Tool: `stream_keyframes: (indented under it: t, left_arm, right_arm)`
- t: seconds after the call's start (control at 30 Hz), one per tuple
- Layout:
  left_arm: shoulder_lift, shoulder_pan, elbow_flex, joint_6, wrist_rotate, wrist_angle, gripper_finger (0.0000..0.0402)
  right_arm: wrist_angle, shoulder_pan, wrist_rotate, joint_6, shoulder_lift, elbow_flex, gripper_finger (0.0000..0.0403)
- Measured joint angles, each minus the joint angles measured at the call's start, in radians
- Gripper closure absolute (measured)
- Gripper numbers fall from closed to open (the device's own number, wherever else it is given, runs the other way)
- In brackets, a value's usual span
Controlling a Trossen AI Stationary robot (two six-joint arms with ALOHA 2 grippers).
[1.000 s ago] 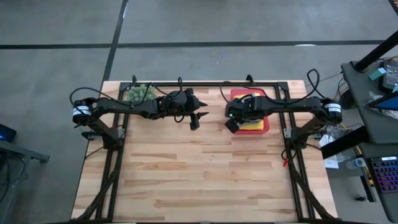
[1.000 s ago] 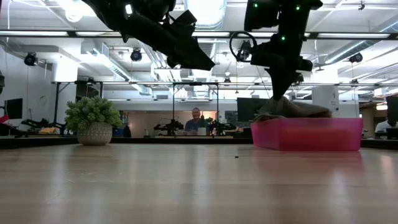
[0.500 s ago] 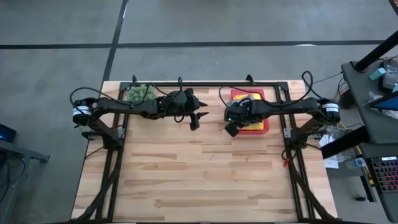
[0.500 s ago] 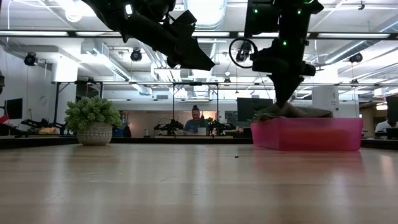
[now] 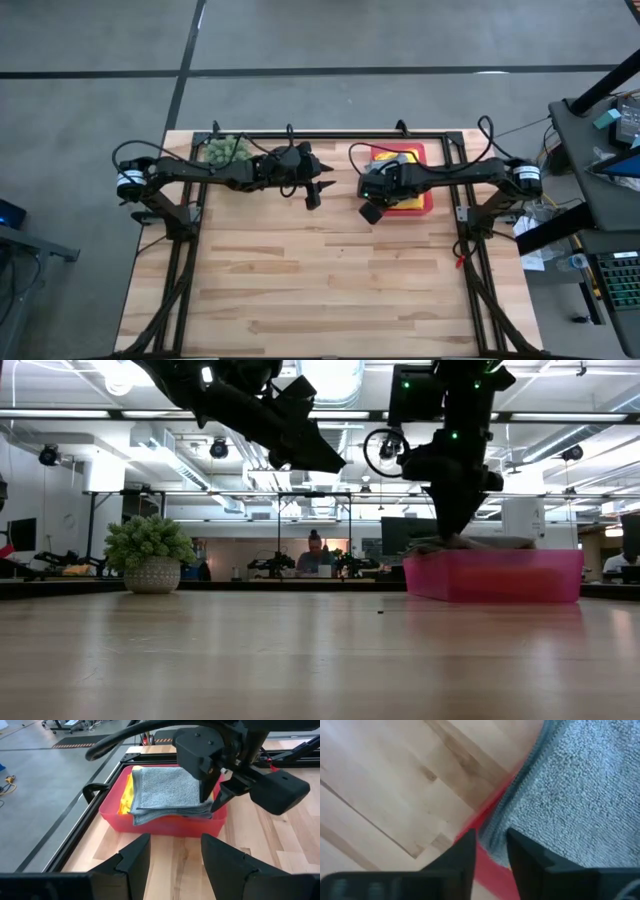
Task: Fold microfiber towels
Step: Put the gray microfiber cloth into the pink bin
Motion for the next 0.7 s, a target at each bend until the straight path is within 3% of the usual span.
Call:
stream_keyframes:
  t: [0.2,0.4,0.53,0.7]
  left_arm:
    - [0.000,-0.010,0.000,0.000,0.014,0.001,0.0242]
    - [0.008,-0.046,0.011,-0.023,0.059,0.068,0.0242]
    - [0.008,-0.067,0.013,-0.024,0.062,0.127,0.0246]
    - [0.026,-0.069,0.019,-0.034,0.088,0.212,0.0285]
  right_arm:
    - [-0.104,0.000,0.001,-0.020,-0.046,0.044,0.0240]
    - [-0.106,0.000,0.004,-0.061,-0.157,0.035,0.0222]
    - [-0.114,0.000,0.051,-0.060,-0.251,0.002,0.0247]
    - [-0.111,0.000,0.095,-0.036,-0.357,-0.079,0.0323]
